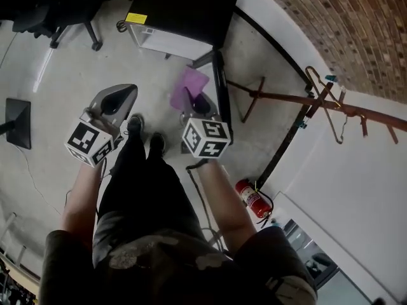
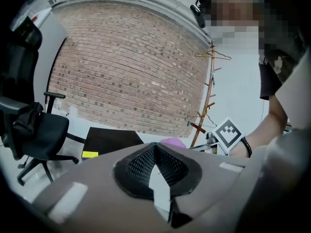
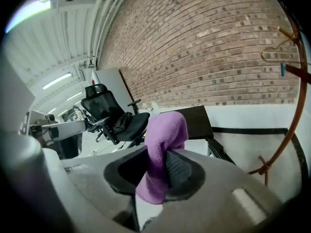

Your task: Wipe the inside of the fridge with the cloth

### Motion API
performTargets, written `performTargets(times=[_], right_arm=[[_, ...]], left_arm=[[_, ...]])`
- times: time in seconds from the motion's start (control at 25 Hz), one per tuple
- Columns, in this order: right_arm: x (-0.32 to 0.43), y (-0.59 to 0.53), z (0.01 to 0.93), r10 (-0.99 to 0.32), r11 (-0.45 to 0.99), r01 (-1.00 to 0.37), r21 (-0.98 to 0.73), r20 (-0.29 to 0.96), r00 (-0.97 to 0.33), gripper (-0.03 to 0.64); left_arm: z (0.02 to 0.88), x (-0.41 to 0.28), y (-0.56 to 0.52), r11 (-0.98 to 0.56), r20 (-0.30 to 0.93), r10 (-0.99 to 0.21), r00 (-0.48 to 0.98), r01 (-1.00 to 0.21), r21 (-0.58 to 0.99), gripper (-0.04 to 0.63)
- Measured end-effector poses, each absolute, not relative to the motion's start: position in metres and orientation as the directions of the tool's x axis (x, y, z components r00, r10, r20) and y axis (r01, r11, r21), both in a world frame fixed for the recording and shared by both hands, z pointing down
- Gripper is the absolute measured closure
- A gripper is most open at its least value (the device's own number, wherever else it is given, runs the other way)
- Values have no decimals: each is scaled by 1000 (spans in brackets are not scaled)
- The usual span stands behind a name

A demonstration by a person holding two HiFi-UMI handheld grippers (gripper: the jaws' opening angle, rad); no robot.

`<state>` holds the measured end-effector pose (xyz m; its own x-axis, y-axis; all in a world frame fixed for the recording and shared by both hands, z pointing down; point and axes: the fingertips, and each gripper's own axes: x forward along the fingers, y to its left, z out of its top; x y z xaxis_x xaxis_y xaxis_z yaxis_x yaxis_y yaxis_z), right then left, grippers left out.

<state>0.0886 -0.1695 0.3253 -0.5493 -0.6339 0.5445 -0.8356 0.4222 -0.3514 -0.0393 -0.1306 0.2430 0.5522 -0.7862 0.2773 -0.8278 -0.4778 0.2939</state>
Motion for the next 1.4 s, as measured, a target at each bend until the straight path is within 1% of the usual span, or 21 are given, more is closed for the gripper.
performTargets(times=[0.2,0.48,0.64,0.88,1.12,1.4], right_arm=[[97,-142,306,-633,410,-839,-357,552,-544,540],[114,-101,283,-662,374,-865,-334,557,-502,540],[101,-74,264,-686,362,-873,-326,541,-486,540],[73,-17,238,-699,375,-867,-329,515,-497,540],[64,43,210,-728,359,-873,-331,486,-483,540],[55,119,189,-767,328,-892,-312,464,-444,540]], left_arm=[[228,-35,-106,-446,283,-791,542,-828,340,578],[202,-25,-61,-485,243,-777,580,-799,357,578],[186,-36,-26,-509,229,-764,603,-782,361,578],[164,-46,42,-550,210,-740,639,-754,359,578],[138,-51,105,-585,160,-731,663,-730,353,578],[124,-65,178,-642,125,-687,716,-679,356,578]])
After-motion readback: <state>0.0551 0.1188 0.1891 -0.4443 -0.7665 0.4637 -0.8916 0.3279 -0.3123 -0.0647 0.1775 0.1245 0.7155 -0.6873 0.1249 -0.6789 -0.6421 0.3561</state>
